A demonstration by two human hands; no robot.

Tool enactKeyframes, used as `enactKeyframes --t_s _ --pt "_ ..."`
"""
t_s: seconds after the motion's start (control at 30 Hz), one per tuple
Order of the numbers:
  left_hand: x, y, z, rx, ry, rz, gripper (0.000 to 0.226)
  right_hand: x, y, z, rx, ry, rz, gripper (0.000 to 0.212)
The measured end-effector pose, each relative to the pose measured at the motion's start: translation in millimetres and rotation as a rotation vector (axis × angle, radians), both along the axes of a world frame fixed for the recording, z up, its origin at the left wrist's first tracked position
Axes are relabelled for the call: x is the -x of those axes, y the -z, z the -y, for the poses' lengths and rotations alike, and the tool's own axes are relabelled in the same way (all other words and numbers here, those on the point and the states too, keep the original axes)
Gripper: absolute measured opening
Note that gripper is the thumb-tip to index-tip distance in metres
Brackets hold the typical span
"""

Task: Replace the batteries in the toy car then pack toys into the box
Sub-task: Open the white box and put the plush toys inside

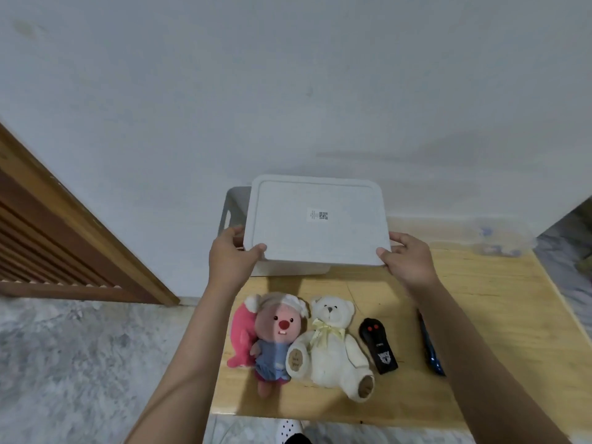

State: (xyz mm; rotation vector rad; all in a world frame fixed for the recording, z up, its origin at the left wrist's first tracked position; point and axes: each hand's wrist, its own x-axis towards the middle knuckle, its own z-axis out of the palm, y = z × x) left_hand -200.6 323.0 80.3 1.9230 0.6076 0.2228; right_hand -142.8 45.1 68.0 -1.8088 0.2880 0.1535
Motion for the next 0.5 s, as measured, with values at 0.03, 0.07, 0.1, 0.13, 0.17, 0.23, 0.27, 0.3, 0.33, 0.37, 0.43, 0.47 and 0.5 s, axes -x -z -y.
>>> enactKeyframes --t_s 0.03,0.07,0.1,0.13,0.17,0.23,0.27,0.3,0.33,0.37,0.43,0.47,0.5 --pt "2.4 -0.8 13.5 -0.014 0.038 -0.004 0.055 4.1 1.3 16.9 0.016 0.003 -0.013 0.041" --pt "4.7 -2.2 29.7 -0.026 0.076 -0.006 0.056 9.0 2.6 35.8 0.031 0.017 -0.027 0.040" --pt "7.4 -3.8 48.8 -0.036 0.115 -0.005 0.056 15.5 3.3 56.0 0.044 0.038 -0.030 0.038" --pt "9.4 -3.9 70.0 -0.045 0.152 -0.011 0.054 22.6 4.1 77.2 0.059 0.060 -0.024 0.037" --pt "11.3 -3.6 93.5 -0.049 0.188 -0.014 0.052 30.3 5.2 99.2 0.075 0.086 -0.012 0.036" --pt "14.4 0.3 144.8 -0.044 0.254 -0.034 0.048 47.2 7.7 145.6 0.125 0.138 0.007 0.034" --pt "16.8 3.6 172.0 -0.047 0.281 -0.047 0.046 55.8 10.8 169.9 0.162 0.164 0.007 0.034" --pt "19.9 6.8 199.6 -0.051 0.301 -0.058 0.044 64.2 14.2 194.1 0.209 0.194 0.009 0.034" --pt "23.2 11.7 226.8 -0.057 0.317 -0.081 0.042 72.4 17.9 219.1 0.268 0.215 0.005 0.033" --pt "28.1 16.1 254.1 -0.058 0.331 -0.097 0.041 80.9 22.1 244.0 0.334 0.220 0.003 0.033" --pt "37.6 30.2 305.7 -0.069 0.386 -0.137 0.035 94.2 33.1 292.8 0.446 0.208 -0.014 0.032" --pt "42.4 40.8 329.2 -0.085 0.422 -0.156 0.033 100.1 39.4 314.3 0.482 0.209 -0.037 0.029" --pt "47.7 52.2 351.0 -0.103 0.448 -0.172 0.034 105.6 47.2 334.4 0.525 0.214 -0.060 0.025"
